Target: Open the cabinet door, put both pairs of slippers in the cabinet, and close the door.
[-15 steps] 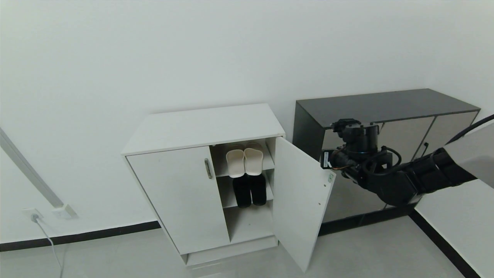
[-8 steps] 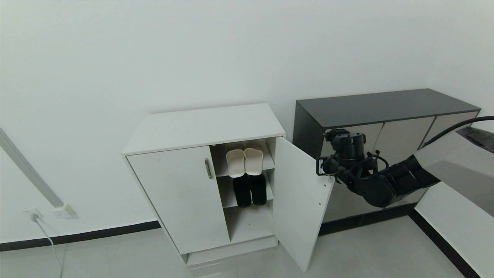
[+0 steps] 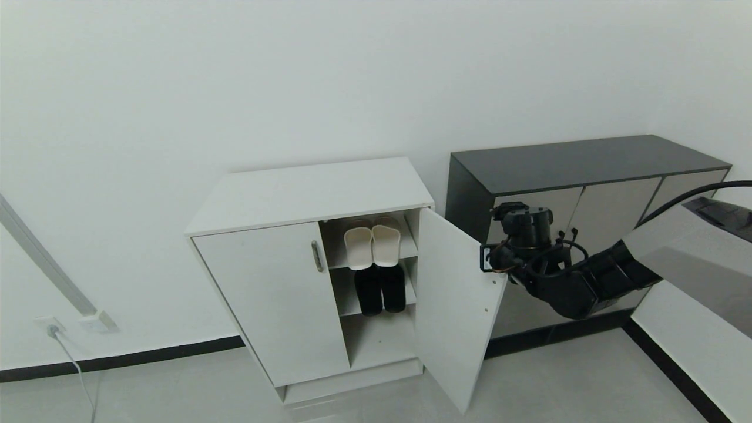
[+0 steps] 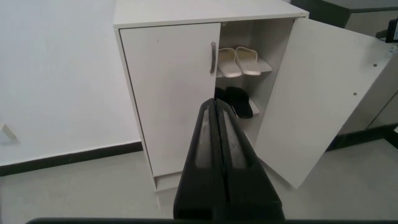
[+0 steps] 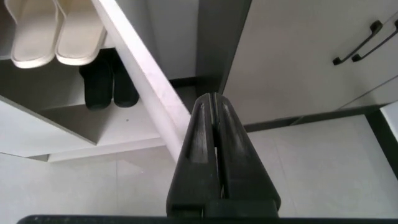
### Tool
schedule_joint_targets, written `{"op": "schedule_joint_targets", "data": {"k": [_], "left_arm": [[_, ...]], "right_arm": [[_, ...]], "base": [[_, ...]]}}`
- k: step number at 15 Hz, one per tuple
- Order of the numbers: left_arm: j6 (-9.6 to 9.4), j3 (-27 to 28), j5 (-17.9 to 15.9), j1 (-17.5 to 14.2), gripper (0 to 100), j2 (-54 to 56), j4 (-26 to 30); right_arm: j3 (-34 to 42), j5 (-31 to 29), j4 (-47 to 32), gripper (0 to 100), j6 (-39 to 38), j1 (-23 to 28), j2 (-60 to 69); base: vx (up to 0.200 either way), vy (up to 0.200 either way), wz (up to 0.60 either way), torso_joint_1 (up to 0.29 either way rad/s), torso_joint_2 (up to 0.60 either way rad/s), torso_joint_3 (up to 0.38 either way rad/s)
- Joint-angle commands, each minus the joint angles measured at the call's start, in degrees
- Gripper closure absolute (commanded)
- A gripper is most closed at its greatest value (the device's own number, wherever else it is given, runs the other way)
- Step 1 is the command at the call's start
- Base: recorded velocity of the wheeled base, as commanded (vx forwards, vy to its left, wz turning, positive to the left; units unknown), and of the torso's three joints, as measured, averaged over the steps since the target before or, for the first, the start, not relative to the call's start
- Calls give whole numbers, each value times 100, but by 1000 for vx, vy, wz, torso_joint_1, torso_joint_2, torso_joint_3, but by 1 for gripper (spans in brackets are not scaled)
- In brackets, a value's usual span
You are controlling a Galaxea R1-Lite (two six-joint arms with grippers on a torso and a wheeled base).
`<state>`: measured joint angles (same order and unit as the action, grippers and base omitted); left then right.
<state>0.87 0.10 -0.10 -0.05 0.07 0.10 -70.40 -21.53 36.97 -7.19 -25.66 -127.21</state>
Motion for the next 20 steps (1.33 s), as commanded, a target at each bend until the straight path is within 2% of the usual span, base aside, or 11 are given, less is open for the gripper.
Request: {"op": "schedule_joint_targets", "data": {"k": [1,4,11,20], "left_arm": [[1,-1,1,-4,100,-7,-1],[1,-1,1,-4,100,-7,-1],[10,-1,1,-4,100,-7,-1],[10,-1,1,-4,100,-7,-1]], "right_arm": [[97,0,-6,100,-1,-123,91],[272,-9,-6,100,-1,-413,232],[668,-36,-6,100,-10,-1521,443],[967,-9,64,100,69,-1530,900]], "base": [[0,0,0,0,0,0],[0,0,0,0,0,0],[0,0,0,0,0,0],[0,0,0,0,0,0]]}}
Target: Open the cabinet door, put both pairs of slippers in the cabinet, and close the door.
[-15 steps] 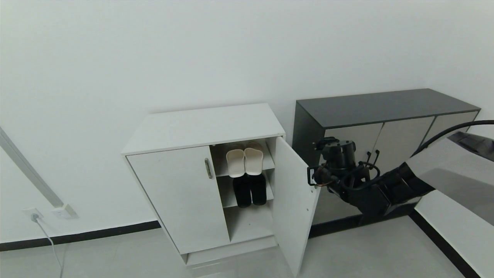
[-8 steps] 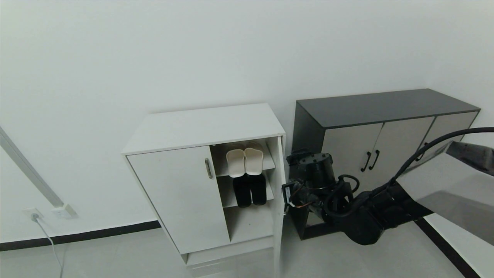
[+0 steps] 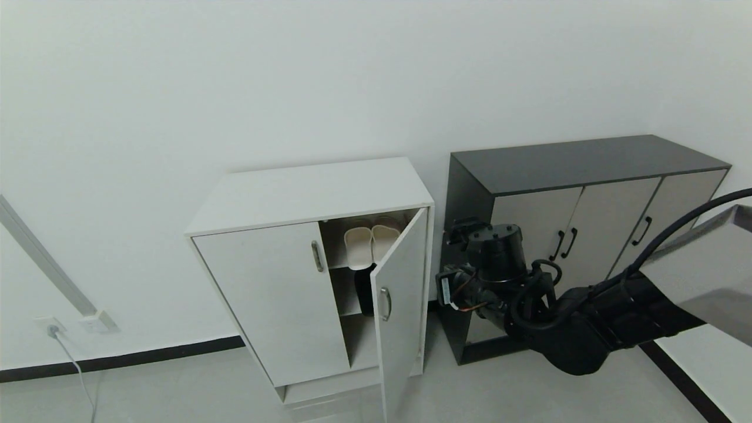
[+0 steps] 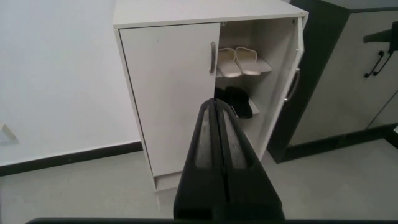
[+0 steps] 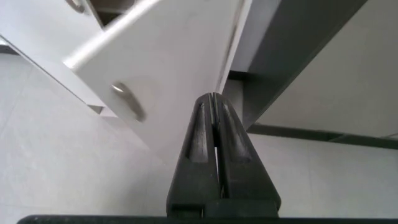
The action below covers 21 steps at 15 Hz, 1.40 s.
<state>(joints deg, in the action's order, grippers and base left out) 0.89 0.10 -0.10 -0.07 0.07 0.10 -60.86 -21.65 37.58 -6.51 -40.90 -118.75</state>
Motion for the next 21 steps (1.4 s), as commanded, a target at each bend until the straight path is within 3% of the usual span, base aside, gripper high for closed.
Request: {"op": "schedule_joint_targets", "data": {"k": [1,7,11,18,21], "left_arm": [[-1,-1,1,-1,100,-7,-1],[-10,-1,1,-1,100,-7,-1],[-10,-1,1,-1,100,-7,-1],[-10,-1,1,-1,100,-7,-1],[-10,-1,1,-1,100,-7,-1]], "right_arm": [[4,3,12,100,1,-15,54],[144,231,21,100,9,-15,168],[258,214,100,100,53,3,168],[1498,240,460,100,115,38,722],[2087,249,873,100,124,38,739]], "base": [[0,0,600,7,2,2],[0,0,600,1,4,2],[0,0,0,0,0,0],[0,0,0,0,0,0],[200,0,0,-9,-1,7]]}}
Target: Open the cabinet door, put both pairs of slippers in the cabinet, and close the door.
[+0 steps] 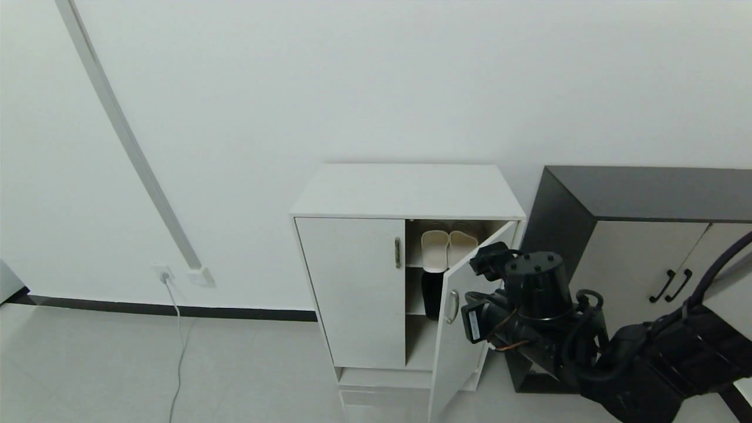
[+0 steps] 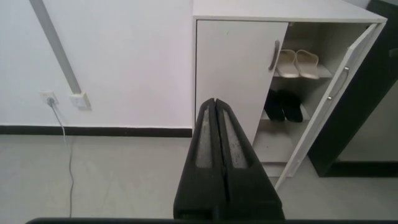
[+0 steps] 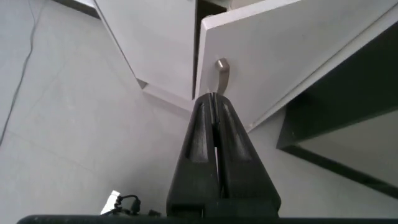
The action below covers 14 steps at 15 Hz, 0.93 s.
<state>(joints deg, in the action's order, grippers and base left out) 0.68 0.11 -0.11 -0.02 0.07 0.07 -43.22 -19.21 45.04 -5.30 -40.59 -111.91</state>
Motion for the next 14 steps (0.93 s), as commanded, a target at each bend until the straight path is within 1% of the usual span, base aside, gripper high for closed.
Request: {"op": "schedule_joint_targets", "data": {"k": [1,6,11,14], "left_arm": [[11,7,2,-6,100,-7,1],[11,-2,2,-6,100,-7,1],[11,-2,2,-6,100,-7,1],[11,-2,2,-6,100,-7,1]], "right_arm": [[437,5,215,100,3,8,46],[305,32,224,100,3,8,-323],[-319,49,233,100,-23,113,-1061],[-732,207,233,100,-6,236,-1360]], "base": [[200,0,0,-2,2,7],[0,0,0,0,0,0],[0,0,0,0,0,0],[0,0,0,0,0,0]]}}
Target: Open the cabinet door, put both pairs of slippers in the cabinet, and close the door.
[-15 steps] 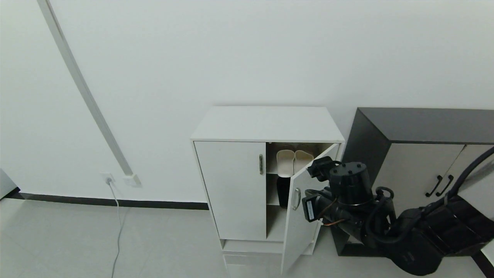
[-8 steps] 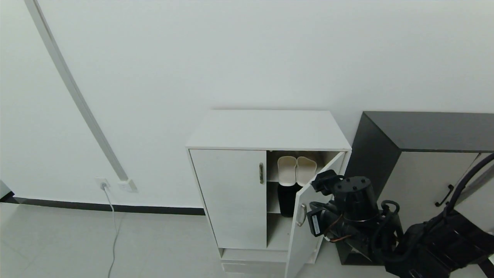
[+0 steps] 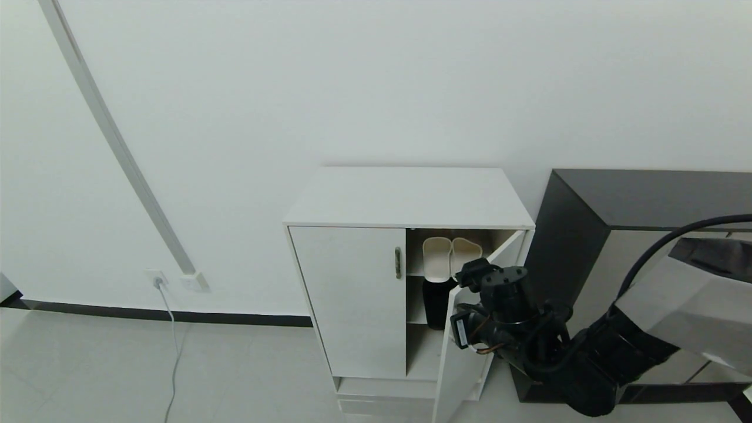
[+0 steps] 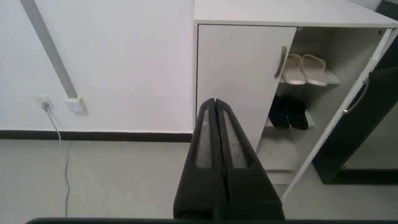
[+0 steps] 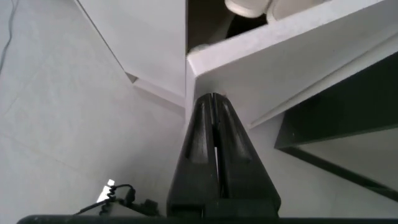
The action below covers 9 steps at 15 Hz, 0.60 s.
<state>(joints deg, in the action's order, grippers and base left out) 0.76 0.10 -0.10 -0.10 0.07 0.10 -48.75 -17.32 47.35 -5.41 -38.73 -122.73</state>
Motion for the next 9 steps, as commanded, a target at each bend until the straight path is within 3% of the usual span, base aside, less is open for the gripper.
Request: {"op": "schedule_joint_targets", "data": {"k": [1,9], "left_arm": [[4,-1,1,1,100,-7,-1],[4,-1,1,1,100,-7,-1]], "right_arm": [[-363,27,2,100,5,111,-400],[-1770,185,-50,100,31,595,-1200]], "base": [[0,0,0,0,0,0],[0,0,0,0,0,0]]}}
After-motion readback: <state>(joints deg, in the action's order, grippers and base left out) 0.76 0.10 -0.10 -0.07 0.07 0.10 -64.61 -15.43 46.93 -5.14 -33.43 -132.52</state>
